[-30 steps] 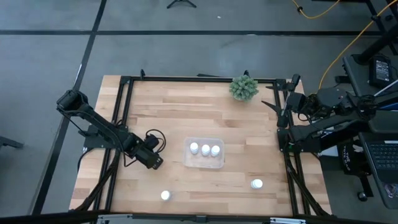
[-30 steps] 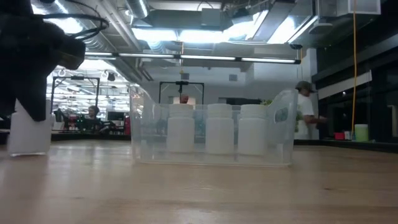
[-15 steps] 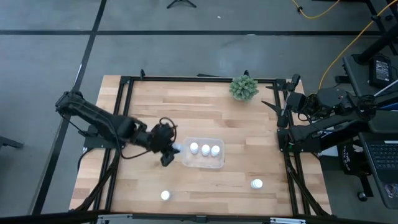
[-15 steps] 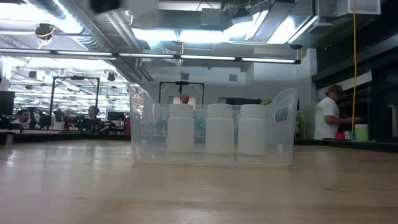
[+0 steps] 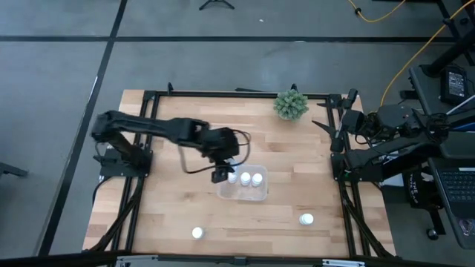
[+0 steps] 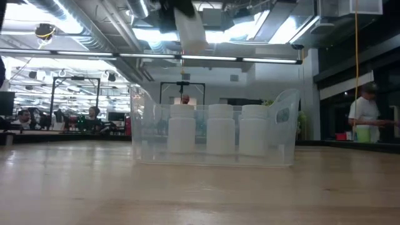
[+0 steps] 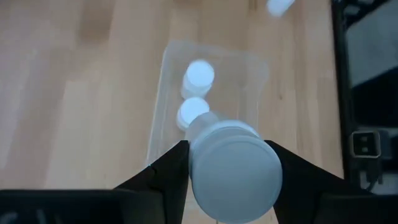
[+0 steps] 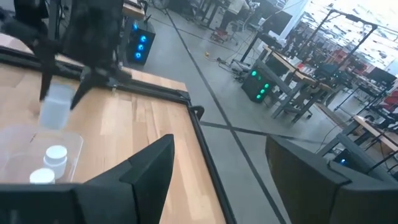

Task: Pick and place pill bottles into a basket
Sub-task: Put the white pill bottle into the transparent bin

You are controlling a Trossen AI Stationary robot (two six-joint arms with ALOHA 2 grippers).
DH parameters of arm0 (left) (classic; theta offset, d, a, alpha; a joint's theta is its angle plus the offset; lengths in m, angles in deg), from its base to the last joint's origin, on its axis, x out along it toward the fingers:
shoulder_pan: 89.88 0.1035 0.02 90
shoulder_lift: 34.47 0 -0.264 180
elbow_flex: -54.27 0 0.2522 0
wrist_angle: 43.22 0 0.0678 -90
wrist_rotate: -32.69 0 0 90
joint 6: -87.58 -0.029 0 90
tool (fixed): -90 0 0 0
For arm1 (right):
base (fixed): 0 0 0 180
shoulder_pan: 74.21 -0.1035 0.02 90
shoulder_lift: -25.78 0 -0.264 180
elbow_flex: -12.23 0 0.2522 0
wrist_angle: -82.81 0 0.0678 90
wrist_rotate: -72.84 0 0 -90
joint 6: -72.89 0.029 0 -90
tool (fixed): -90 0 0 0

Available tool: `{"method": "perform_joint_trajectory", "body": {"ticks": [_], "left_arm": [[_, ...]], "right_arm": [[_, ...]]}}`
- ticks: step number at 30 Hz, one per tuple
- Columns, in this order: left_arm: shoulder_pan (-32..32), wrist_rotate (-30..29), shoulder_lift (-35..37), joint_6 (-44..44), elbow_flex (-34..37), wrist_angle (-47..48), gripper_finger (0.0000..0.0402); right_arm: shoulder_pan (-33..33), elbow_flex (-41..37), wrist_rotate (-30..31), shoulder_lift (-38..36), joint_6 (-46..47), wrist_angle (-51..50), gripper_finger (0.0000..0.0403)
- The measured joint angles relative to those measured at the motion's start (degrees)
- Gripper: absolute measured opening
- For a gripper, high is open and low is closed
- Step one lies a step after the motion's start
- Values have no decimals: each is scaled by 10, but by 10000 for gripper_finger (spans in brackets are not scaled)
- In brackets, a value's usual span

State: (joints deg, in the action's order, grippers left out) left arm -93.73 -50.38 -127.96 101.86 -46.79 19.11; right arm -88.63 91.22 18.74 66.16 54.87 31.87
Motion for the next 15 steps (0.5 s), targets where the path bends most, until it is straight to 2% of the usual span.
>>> {"method": "perform_joint_trajectory", "body": {"ticks": [3, 8, 15], "left_arm": [[10, 44, -46, -13, -9, 0, 168], [2, 86, -82, -29, -12, -3, 168], [-30, 71, -86, -31, -12, 18, 168]], "right_arm": [[0, 0, 0, 0, 1, -17, 254], [0, 0, 0, 0, 28, -49, 254], [0, 0, 0, 0, 59, -78, 254]]}}
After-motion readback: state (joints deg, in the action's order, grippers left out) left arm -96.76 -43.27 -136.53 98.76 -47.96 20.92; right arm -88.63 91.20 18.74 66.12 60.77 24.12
